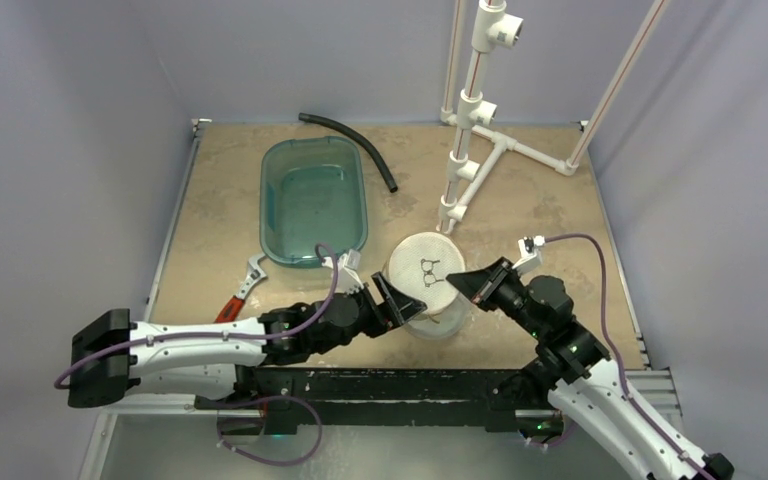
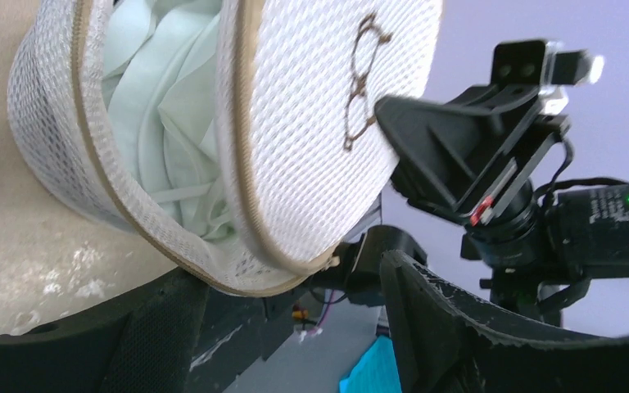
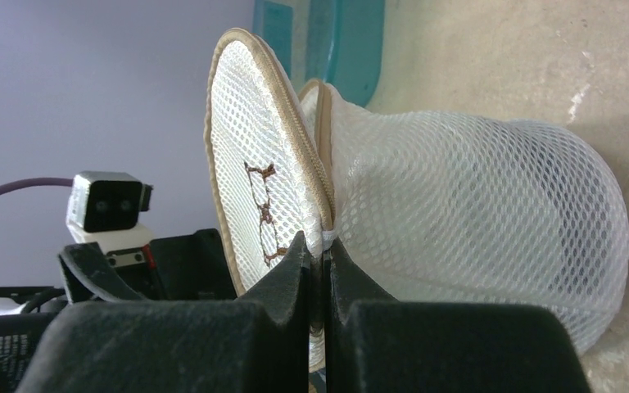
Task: Unzip the laundry bag and remove the bra
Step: Unzip the laundry bag at the center of the board.
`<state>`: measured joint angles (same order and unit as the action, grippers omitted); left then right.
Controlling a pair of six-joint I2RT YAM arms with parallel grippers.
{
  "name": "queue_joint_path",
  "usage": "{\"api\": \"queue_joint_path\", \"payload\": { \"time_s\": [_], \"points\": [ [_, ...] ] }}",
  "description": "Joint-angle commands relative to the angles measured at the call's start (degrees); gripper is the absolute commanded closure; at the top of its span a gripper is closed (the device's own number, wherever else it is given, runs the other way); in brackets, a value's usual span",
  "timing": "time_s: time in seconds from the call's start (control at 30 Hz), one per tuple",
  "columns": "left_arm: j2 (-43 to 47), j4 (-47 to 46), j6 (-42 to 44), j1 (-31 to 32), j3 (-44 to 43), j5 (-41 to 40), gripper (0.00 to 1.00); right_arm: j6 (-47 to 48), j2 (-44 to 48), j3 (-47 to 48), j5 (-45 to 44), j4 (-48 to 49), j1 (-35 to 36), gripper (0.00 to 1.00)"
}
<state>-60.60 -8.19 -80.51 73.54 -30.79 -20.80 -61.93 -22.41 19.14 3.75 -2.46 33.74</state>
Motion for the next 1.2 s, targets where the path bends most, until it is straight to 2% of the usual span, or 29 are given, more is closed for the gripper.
{"api": "queue_joint_path", "payload": {
  "time_s": [0.0, 0.17, 0.33, 0.43, 0.5, 0.57, 0.63, 0.73, 0.8, 0.9, 1.0, 1.17],
  "points": [
    [-1.7, -4.7, -1.1, 0.7, -2.9, -5.9, 0.28, 0.1, 1.7, 1.0, -0.9, -3.8, 0.1, 1.00],
    [-5.8, -3.0, -0.5, 0.7, -5.3, -5.4, 0.39, 0.6, 2.3, 1.5, 0.4, -5.8, 0.3, 1.00],
    [-7.9, -3.6, -2.5, 0.8, -3.8, -5.4, 0.47, 2.8, -0.5, 2.5, 3.2, -5.0, 0.3, 1.00],
    [-8.0, -4.3, -2.4, 0.8, -3.5, -6.1, 0.60, 4.6, -3.5, 3.7, 3.9, -4.9, 0.7, 1.00],
    [-7.8, -3.6, -1.4, 0.8, -4.0, -6.6, 0.75, 6.1, -4.3, 4.4, 4.3, -4.5, 1.1, 1.00],
    [-7.3, -2.0, -0.3, 0.8, -4.7, -7.5, 0.91, 7.9, -5.5, 5.4, 5.5, -4.5, 1.1, 0.84],
    [-6.0, 0.2, -0.1, 0.9, -5.1, -8.5, 1.00, 10.3, -6.7, 7.0, 5.8, -6.0, 1.4, 0.62],
    [-2.1, 3.4, -0.5, 0.8, -4.3, -10.8, 1.00, 15.6, -6.1, 10.9, 3.4, -10.4, 1.5, 0.35],
    [1.7, 7.0, -1.8, 0.7, -3.0, -12.9, 1.00, 19.5, -5.7, 14.3, 1.2, -14.0, 1.5, 0.28],
    [7.8, 11.5, -4.4, -0.3, -0.4, -15.3, 1.00, 24.6, -5.4, 17.1, 3.1, -15.9, 1.5, 0.27],
    [13.2, 11.6, -6.1, -3.6, 2.5, -13.5, 1.00, 27.8, -4.8, 16.9, 8.4, -14.0, 1.5, 0.31],
    [12.2, 10.0, -6.4, -8.3, 3.6, -7.3, 1.00, 30.3, -7.8, 16.7, 14.5, -11.5, 2.0, 0.37]
  ]
}}
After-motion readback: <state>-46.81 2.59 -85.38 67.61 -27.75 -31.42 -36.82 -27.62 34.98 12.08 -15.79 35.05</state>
